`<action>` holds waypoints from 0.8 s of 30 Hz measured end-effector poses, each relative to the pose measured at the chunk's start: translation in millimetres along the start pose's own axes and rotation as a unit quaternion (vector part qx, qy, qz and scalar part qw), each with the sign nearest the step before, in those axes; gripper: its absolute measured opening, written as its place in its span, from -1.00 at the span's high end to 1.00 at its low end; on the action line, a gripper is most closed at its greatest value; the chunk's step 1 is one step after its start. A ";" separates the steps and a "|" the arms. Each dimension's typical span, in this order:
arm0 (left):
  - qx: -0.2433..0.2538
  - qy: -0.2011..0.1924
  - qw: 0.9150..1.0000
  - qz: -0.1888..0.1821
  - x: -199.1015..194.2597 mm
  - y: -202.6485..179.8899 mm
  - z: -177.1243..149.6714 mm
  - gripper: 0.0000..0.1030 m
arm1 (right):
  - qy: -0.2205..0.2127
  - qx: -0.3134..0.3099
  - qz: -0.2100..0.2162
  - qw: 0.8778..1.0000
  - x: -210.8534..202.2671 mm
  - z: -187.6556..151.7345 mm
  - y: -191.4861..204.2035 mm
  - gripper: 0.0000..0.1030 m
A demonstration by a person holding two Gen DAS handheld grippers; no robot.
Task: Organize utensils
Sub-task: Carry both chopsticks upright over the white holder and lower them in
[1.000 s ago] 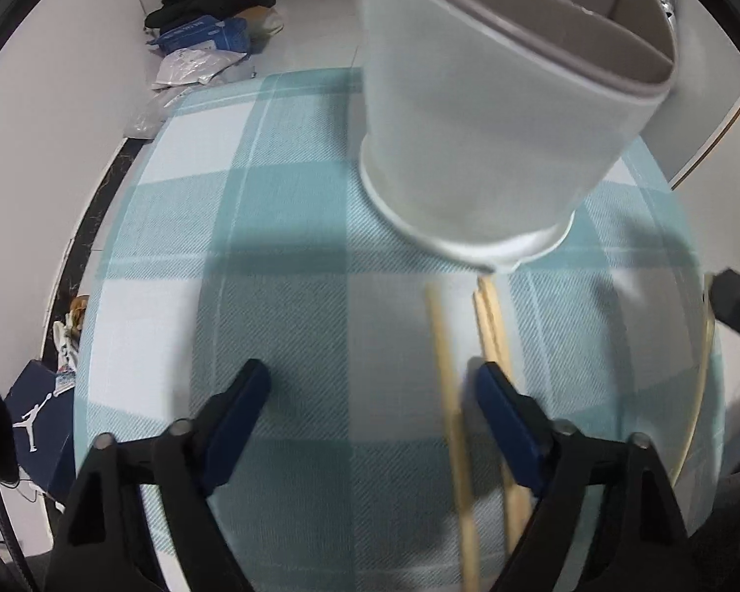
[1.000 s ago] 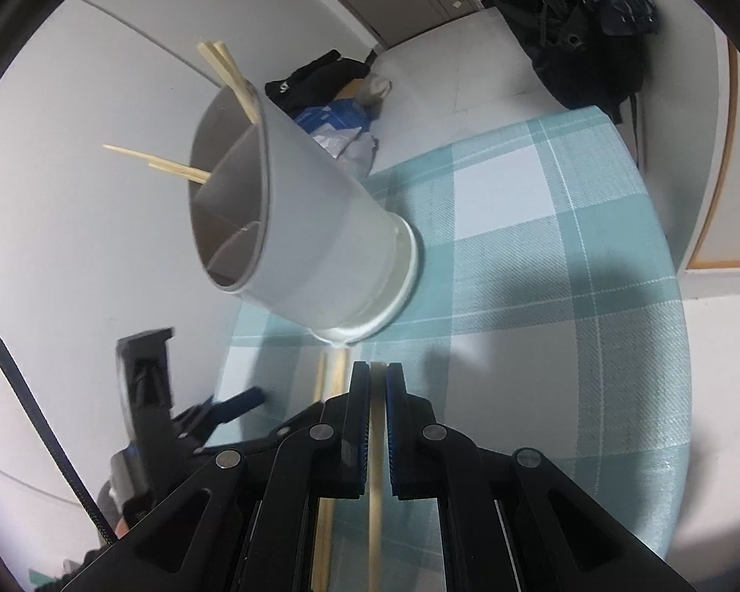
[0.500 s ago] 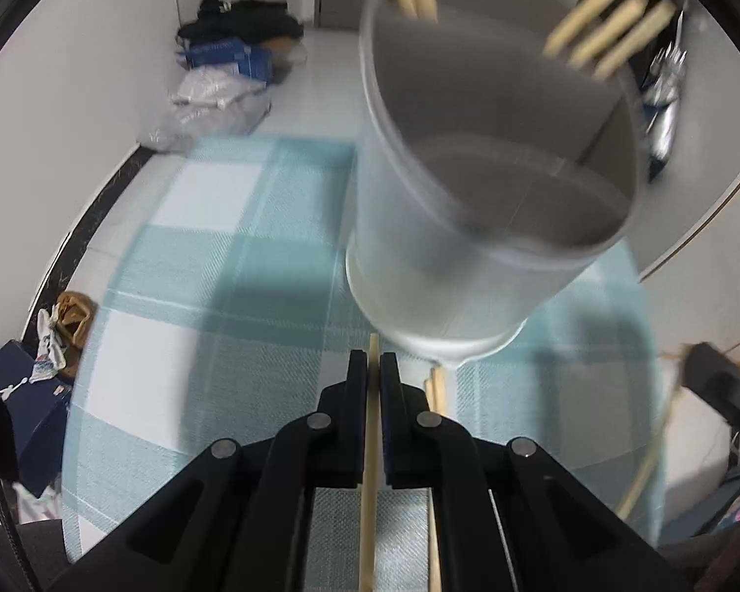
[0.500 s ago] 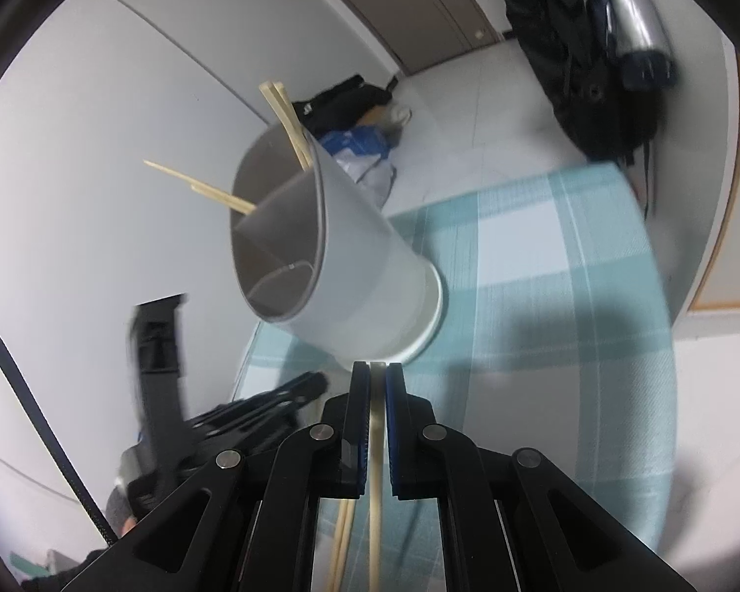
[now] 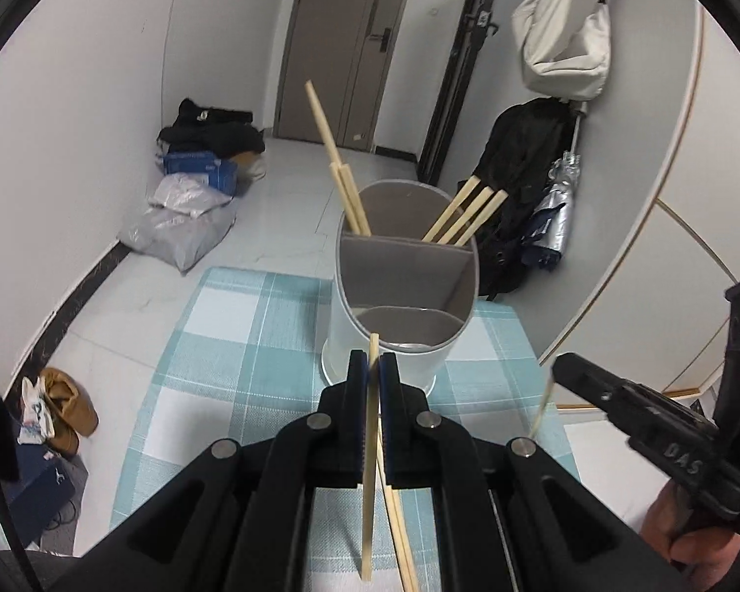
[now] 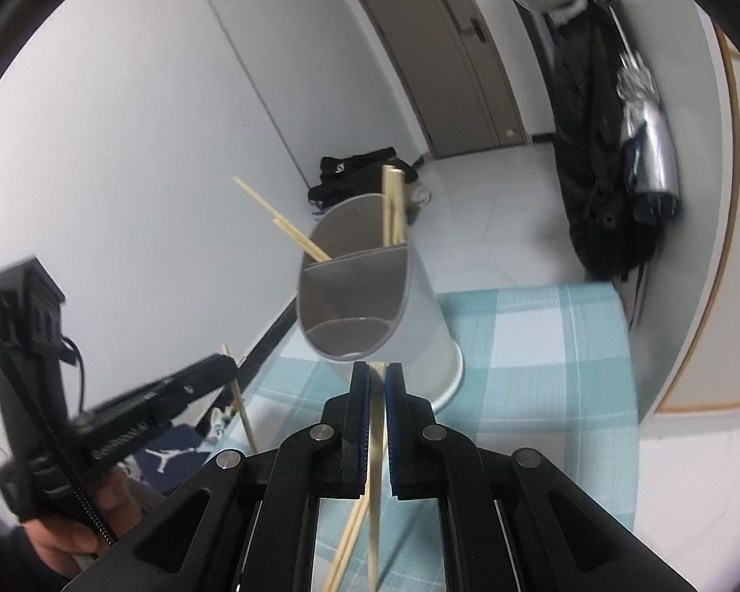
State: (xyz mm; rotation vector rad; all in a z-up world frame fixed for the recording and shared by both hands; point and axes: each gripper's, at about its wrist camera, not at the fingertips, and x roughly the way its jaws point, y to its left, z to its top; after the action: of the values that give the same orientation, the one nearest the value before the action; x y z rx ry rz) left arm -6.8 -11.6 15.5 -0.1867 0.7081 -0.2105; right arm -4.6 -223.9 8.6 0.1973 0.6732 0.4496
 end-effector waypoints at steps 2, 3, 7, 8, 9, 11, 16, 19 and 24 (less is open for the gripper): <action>0.007 -0.006 1.000 -0.003 -5.5 -3.9 -1.9 0.97 | 0.003 0.005 0.000 1.000 -0.9 -0.8 1.7 0.90; 0.010 -0.006 1.000 -0.004 -7.5 -6.2 -0.6 0.97 | 0.005 0.007 0.000 1.000 -0.8 -1.1 1.9 0.90; 0.022 -0.001 1.000 -0.002 -8.5 -8.9 2.6 0.97 | 0.004 -0.011 -0.023 1.000 -1.0 -1.4 5.4 0.90; 0.029 0.002 1.000 0.002 -8.1 -11.9 2.6 0.97 | 0.004 -0.012 -0.026 1.000 -1.0 -0.7 5.9 0.90; 0.034 0.003 0.999 0.007 -9.4 -15.2 2.2 0.97 | 0.003 -0.014 -0.029 0.999 -1.3 -0.6 6.2 0.90; 0.045 0.005 0.999 0.012 -12.6 -19.5 1.6 0.97 | -0.003 -0.023 -0.032 0.999 -3.9 -0.8 8.4 0.91; 0.060 0.011 0.998 0.014 -16.0 -23.0 0.7 0.97 | -0.012 -0.035 -0.044 0.998 -9.2 -2.4 13.8 0.91; 0.064 0.016 0.998 0.014 -18.9 -24.4 0.8 0.98 | -0.010 -0.034 -0.056 0.998 -9.9 -4.2 13.5 0.91; 0.078 0.019 0.997 0.010 -27.6 -29.6 1.2 0.98 | -0.017 -0.023 -0.054 0.998 -15.1 -3.1 10.1 1.00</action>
State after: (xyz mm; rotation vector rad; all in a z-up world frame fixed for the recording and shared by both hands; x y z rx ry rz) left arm -30.2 -33.0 40.6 -0.0273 0.7272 -0.2494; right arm -20.3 -221.8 17.8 0.1235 0.6366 0.3577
